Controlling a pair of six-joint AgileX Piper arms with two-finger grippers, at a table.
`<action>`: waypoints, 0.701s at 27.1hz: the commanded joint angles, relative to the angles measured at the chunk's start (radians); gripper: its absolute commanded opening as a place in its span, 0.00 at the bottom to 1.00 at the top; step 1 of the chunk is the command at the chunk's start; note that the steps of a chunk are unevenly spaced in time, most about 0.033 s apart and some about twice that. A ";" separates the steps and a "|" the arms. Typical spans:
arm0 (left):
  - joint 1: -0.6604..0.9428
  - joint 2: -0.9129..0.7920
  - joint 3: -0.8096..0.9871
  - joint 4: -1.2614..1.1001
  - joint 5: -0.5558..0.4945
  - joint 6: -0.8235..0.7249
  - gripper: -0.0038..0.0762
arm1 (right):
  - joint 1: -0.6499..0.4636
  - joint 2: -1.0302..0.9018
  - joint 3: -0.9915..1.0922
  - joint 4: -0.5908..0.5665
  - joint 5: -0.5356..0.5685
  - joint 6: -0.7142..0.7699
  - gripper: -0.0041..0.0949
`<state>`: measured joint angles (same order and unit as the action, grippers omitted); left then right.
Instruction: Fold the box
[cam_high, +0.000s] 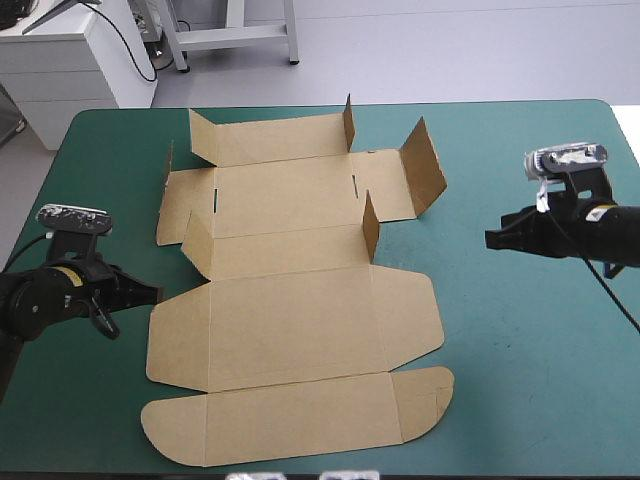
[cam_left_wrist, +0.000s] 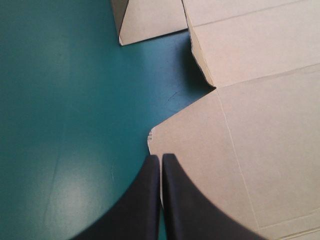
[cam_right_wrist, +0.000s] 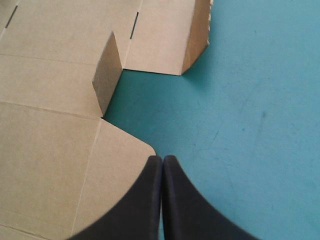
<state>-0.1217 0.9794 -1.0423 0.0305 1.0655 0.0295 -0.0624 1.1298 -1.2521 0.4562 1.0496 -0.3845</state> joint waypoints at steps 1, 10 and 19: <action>0.003 0.049 -0.039 0.000 -0.050 -0.003 0.04 | 0.002 0.063 -0.089 0.077 -0.034 -0.018 0.02; 0.006 0.221 -0.242 0.003 0.015 -0.019 0.04 | 0.098 0.261 -0.227 0.183 -0.018 -0.022 0.02; 0.086 0.293 -0.395 -0.005 0.091 -0.052 0.04 | 0.370 0.495 -0.425 -0.120 -0.087 0.150 0.09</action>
<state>-0.0559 1.2991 -1.4001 0.0292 1.1619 -0.0128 0.2880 1.6227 -1.6155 0.3696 1.0022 -0.2761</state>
